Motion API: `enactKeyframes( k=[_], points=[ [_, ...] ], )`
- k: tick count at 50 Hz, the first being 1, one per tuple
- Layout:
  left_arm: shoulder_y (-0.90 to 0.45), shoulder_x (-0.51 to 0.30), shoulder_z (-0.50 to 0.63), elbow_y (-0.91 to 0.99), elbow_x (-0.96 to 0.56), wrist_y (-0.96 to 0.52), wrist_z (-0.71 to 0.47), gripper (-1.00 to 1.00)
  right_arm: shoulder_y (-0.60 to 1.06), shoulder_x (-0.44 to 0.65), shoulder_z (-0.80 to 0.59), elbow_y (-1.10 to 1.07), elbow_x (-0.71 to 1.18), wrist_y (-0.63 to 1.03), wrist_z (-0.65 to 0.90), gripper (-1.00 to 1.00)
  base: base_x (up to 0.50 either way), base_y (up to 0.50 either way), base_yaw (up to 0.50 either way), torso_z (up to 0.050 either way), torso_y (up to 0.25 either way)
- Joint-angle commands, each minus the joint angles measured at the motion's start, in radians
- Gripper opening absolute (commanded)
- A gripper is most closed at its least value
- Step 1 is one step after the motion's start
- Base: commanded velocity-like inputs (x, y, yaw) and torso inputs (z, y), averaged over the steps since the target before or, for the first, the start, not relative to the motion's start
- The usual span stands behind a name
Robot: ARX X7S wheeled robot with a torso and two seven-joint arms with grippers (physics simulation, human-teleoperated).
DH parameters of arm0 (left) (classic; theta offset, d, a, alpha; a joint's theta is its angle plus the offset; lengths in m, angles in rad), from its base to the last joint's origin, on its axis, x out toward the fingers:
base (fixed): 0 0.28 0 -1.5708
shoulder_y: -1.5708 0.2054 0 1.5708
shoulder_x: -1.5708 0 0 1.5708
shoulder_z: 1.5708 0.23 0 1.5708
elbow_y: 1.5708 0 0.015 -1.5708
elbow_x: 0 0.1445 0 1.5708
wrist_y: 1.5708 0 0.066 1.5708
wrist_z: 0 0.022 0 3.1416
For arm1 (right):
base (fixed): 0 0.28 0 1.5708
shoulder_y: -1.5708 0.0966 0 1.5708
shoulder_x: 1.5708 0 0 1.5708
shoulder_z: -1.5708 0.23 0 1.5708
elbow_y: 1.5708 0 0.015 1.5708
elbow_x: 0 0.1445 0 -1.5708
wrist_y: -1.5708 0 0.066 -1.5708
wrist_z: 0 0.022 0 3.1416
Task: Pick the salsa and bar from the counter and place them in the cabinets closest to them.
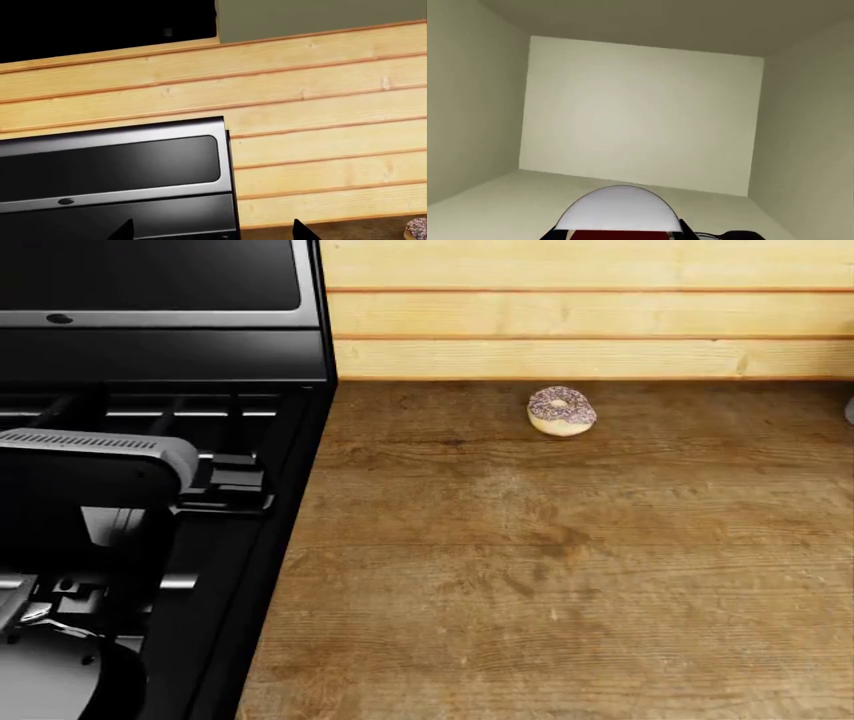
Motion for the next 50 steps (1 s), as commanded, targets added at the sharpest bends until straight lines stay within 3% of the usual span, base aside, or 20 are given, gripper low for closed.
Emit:
enactKeyframes(
  k=[1,50],
  points=[
    [0.000,-0.005,0.008,-0.002,-0.002,0.000,-0.008,1.00,-0.059,0.000,-0.011,0.084,-0.027,0.017,0.012,1.00,0.00,0.00,0.00,0.000,0.000],
    [0.020,-0.021,0.014,-0.015,-0.019,0.022,-0.026,1.00,-0.001,0.000,-0.372,0.084,0.216,-0.290,-0.034,1.00,0.00,0.00,0.00,0.000,0.000]
  ],
)
